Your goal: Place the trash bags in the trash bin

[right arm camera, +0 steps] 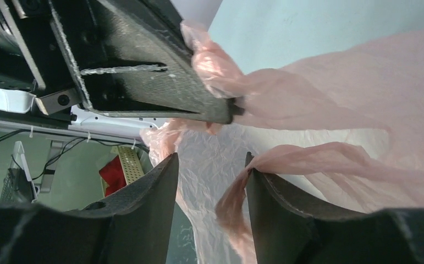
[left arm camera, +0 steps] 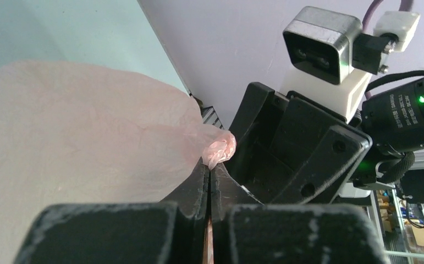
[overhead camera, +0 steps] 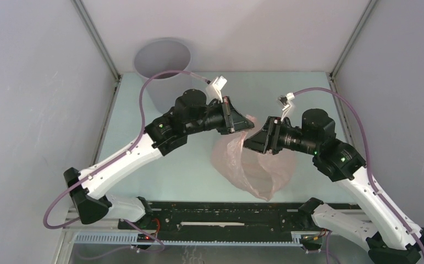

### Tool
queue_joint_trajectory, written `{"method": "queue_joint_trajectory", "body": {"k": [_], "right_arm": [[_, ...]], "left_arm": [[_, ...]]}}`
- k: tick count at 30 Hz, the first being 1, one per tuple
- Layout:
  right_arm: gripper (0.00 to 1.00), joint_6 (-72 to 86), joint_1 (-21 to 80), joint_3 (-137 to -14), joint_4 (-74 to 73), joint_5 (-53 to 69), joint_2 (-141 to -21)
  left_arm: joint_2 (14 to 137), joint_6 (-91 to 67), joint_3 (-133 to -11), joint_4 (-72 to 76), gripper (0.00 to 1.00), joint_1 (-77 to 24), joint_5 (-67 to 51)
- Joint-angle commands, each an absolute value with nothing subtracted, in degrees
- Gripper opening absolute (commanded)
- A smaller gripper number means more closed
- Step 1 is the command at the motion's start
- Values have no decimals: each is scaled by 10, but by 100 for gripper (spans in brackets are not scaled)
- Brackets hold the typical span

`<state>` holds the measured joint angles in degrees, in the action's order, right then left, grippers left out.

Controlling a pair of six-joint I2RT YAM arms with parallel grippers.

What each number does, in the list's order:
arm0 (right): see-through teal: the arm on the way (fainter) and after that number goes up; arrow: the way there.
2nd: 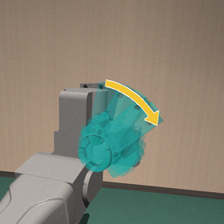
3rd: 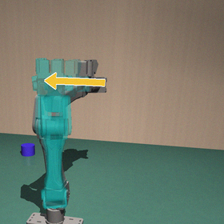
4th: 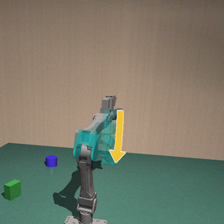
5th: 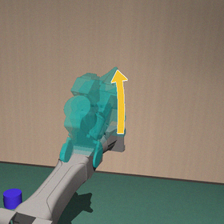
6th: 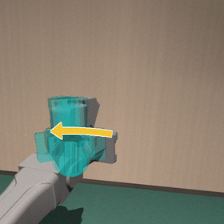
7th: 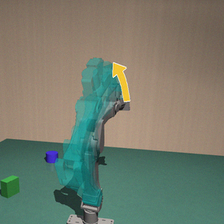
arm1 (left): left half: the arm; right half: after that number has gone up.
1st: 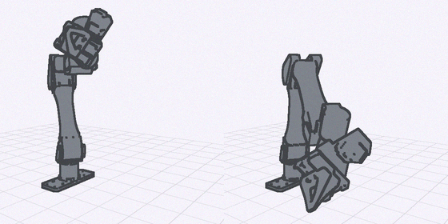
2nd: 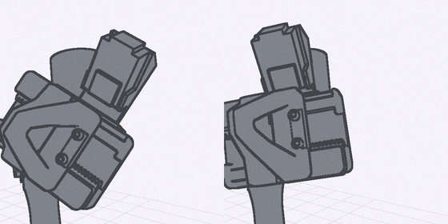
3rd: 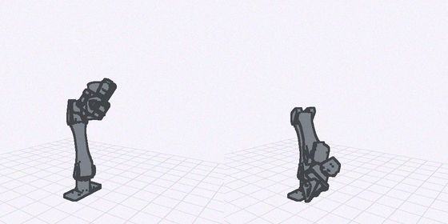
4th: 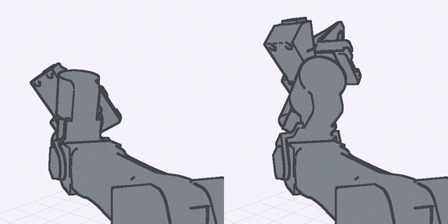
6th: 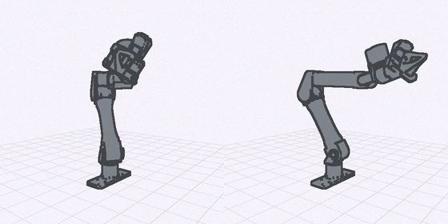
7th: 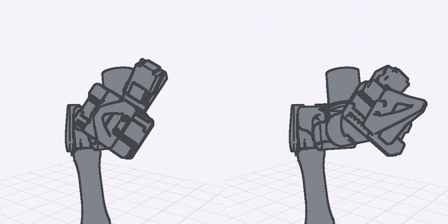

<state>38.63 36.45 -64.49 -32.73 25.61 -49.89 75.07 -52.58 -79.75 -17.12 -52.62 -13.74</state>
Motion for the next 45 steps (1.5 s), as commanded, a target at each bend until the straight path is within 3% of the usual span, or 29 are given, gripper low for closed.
{"method": "queue_joint_trajectory", "body": {"k": [1,5,15,22,24,26,28,30,32,35,39,45], "right_arm": [[57,386,373,-648,-298,260,-485],[58,374,376,-648,-317,243,-465],[73,381,376,-649,-321,196,-452],[71,412,376,-648,-285,172,-471],[67,417,376,-648,-276,166,-472],[57,414,376,-649,-270,156,-473],[40,414,375,-649,-265,147,-472],[15,405,373,-649,-262,149,-474],[0,394,366,-649,-266,151,-474],[0,377,339,-650,-299,143,-469],[0,343,294,-663,-358,111,-454],[0,301,273,-667,-373,81,-438]], "left_arm": [[772,-531,-851,-147,0,-535,-146],[775,-532,-853,-147,0,-536,-140],[795,-540,-868,-141,0,-541,-142],[827,-539,-899,-148,0,-547,-149],[833,-540,-904,-151,0,-547,-146],[835,-540,-906,-152,0,-547,-143],[837,-539,-909,-152,0,-547,-140],[839,-533,-916,-155,0,-547,-134],[842,-520,-930,-171,9,-545,-126],[836,-481,-947,-216,42,-532,-101],[783,-463,-924,-269,66,-485,-45],[698,-469,-854,-317,69,-325,-34]]}}
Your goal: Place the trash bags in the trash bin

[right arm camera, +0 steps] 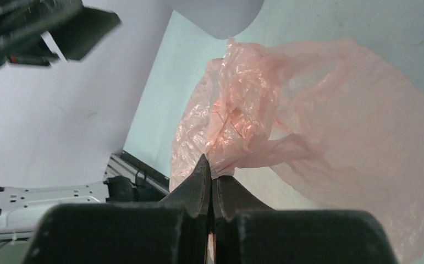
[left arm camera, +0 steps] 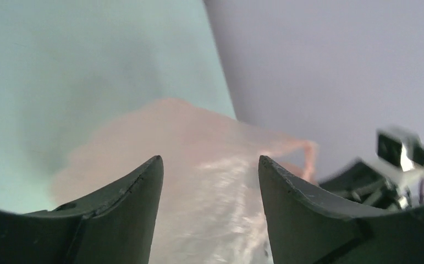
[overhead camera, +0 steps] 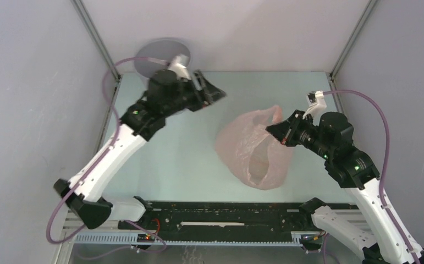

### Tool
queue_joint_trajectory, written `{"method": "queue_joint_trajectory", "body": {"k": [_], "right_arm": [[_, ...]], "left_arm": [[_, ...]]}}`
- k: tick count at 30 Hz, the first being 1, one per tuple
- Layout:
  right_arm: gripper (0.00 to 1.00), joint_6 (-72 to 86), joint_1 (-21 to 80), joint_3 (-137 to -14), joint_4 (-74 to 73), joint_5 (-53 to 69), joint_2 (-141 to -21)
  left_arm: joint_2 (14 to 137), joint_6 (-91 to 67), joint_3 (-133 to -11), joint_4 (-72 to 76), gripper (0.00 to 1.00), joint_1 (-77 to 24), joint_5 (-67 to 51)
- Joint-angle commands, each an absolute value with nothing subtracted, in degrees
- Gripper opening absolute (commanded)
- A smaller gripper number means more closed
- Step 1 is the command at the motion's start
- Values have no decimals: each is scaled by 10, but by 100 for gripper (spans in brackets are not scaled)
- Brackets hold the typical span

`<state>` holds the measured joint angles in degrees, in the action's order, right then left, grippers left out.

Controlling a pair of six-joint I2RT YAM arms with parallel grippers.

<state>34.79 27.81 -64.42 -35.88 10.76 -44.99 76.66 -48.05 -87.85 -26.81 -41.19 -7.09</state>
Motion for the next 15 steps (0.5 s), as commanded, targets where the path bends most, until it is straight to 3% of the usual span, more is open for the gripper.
{"method": "queue_joint_trajectory", "body": {"k": [1,5,8,15], "right_arm": [[0,292,273,-670,-374,84,-437],[0,259,272,-672,-370,80,-429],[0,244,270,-672,-363,71,-426],[0,214,265,-678,-364,55,-425]], "left_arm": [[693,-479,-852,-336,67,-294,-24],[692,-560,-861,-430,63,-178,61],[699,-616,-844,-420,62,-108,79],[771,-713,-815,-323,61,-7,-17]]}}
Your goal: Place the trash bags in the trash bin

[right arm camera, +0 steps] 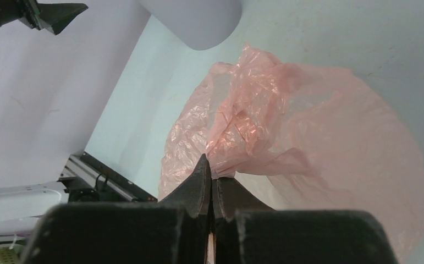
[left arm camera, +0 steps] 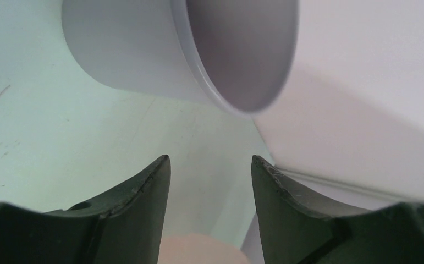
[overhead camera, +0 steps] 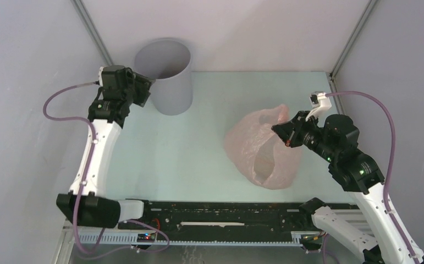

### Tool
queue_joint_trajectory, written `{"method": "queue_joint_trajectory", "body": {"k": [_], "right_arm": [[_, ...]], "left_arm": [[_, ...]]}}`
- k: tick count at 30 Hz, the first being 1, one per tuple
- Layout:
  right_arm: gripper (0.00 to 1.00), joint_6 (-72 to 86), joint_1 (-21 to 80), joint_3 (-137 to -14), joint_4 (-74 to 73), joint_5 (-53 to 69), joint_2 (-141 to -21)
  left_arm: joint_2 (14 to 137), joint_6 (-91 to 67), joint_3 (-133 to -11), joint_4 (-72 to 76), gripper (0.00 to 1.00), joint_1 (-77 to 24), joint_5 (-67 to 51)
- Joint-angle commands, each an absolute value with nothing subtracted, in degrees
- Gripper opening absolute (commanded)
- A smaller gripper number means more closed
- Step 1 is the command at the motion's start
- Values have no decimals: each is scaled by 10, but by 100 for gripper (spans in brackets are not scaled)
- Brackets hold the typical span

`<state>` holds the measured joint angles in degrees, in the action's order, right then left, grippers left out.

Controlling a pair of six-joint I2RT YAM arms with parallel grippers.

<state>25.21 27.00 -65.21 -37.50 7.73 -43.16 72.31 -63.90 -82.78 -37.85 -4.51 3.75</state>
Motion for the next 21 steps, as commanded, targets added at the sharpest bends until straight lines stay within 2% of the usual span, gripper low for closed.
{"method": "queue_joint_trajectory", "body": {"k": [1,5,12,15,21], "right_arm": [[0,211,264,-678,-366,47,-425],[0,198,260,-678,-377,35,-421],[0,186,254,-678,-385,17,-418],[0,186,254,-678,-386,16,-420],[0,191,252,-678,-393,18,-427]], "left_arm": [[784,-712,-817,-303,64,-3,-23],[831,-715,-825,-267,72,24,-32],[892,-730,-836,-231,69,32,-45],[915,-733,-848,-218,61,32,-56],[932,-738,-853,-215,28,33,-85]]}}
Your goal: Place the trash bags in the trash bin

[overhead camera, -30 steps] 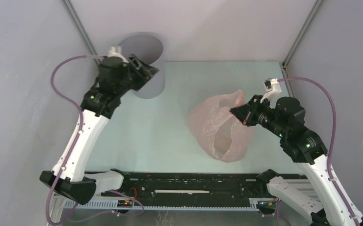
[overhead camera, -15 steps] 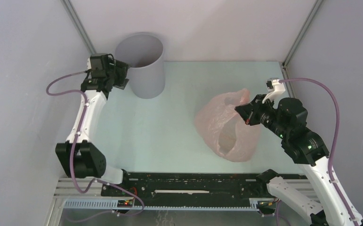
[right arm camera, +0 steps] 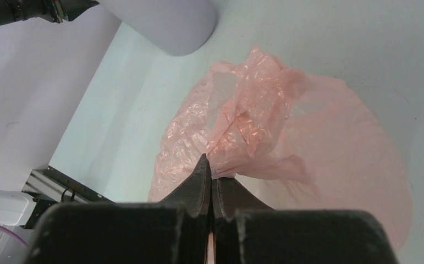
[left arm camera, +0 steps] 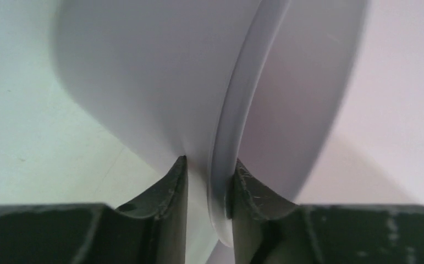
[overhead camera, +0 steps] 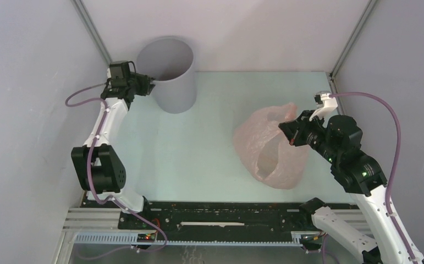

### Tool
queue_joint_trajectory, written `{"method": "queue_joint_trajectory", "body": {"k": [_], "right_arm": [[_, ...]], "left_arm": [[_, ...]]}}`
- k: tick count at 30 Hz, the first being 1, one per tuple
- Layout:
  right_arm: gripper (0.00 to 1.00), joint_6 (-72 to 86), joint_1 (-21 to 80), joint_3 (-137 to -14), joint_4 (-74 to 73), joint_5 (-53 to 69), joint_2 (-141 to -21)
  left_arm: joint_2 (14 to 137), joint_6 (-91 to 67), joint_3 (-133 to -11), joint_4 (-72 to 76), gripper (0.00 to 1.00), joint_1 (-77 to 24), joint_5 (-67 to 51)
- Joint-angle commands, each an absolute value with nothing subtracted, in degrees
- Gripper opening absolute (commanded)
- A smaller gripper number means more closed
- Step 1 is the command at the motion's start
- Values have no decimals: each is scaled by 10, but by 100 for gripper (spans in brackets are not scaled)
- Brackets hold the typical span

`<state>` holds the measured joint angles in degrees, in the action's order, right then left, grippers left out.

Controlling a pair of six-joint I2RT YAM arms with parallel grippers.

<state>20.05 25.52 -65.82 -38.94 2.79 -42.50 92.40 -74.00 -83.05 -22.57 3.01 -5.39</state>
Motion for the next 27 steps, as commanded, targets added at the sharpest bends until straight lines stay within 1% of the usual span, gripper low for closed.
{"method": "queue_joint_trajectory", "body": {"k": [1,6,8,13,17,18,22,27], "right_arm": [[0,193,252,-678,-394,19,-427],[0,200,251,-678,-394,27,-426],[0,203,251,-678,-394,31,-426],[0,217,251,-678,-399,49,-430],[0,228,251,-678,-400,66,-436],[0,229,251,-678,-399,70,-437],[0,227,251,-678,-394,70,-436],[0,229,251,-678,-384,76,-433]], "left_arm": [[929,-734,-851,-214,25,33,-90],[903,-704,-848,-216,15,32,-125],[887,-688,-850,-231,14,32,-141],[829,-597,-859,-313,13,18,-131],[757,-524,-822,-367,13,5,-126],[738,-513,-810,-376,12,-15,-122],[664,-492,-752,-398,12,-45,-124],[590,-507,-689,-416,12,-102,-118]]}}
